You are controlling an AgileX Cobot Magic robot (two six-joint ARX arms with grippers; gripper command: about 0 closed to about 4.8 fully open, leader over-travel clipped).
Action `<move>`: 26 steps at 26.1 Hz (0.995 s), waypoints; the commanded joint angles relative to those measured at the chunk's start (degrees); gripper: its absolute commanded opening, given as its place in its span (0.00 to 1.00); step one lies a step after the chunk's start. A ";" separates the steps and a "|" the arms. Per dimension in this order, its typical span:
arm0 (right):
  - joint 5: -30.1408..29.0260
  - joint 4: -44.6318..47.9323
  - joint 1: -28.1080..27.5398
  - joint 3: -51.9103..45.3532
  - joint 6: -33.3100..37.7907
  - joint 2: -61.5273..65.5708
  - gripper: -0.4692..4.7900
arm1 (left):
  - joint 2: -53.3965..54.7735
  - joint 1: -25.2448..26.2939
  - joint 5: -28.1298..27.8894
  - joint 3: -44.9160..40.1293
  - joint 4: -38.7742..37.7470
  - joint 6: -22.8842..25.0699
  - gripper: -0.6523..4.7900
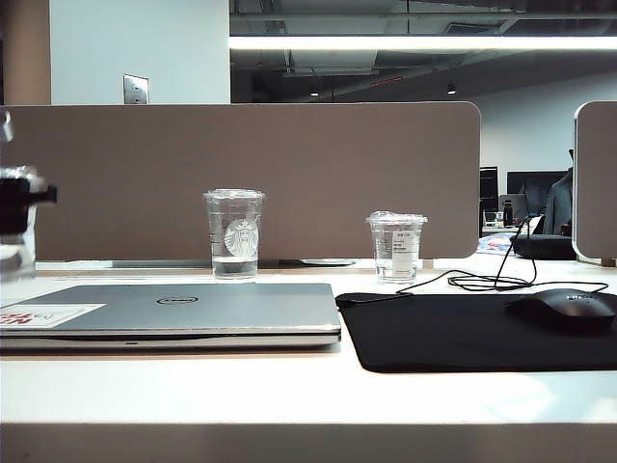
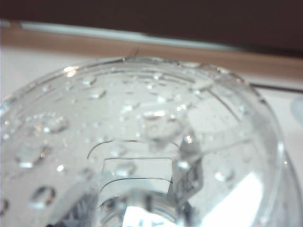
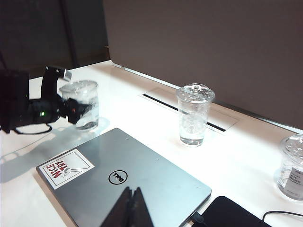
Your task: Pick up the coffee cup on the left and place it on the left side of the laptop.
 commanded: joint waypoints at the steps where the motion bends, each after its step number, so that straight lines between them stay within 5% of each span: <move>1: -0.96 0.83 0.07 0.44 -0.09 -0.26 0.09 | -0.50 0.09 -0.20 -5.33 10.88 -0.79 0.49; 11: -1.70 0.74 0.07 0.44 -0.07 -0.26 0.09 | -0.04 0.09 -2.71 -9.62 12.74 -0.76 0.49; 21: -1.81 0.74 0.07 0.44 -0.09 -0.26 0.09 | 9.60 0.07 -2.49 -9.55 22.77 -0.83 0.49; 23: -1.81 0.74 0.07 0.44 -0.07 -0.26 0.09 | 9.57 0.04 -1.73 -9.62 22.43 -1.05 0.56; 24: -1.81 0.72 0.07 0.44 -0.07 -0.26 0.09 | 9.57 0.04 -0.98 -9.62 22.38 -1.01 0.73; 26: -1.79 0.72 0.07 0.44 -0.09 -0.26 0.09 | 9.55 0.04 -0.96 -9.66 22.34 -1.01 0.87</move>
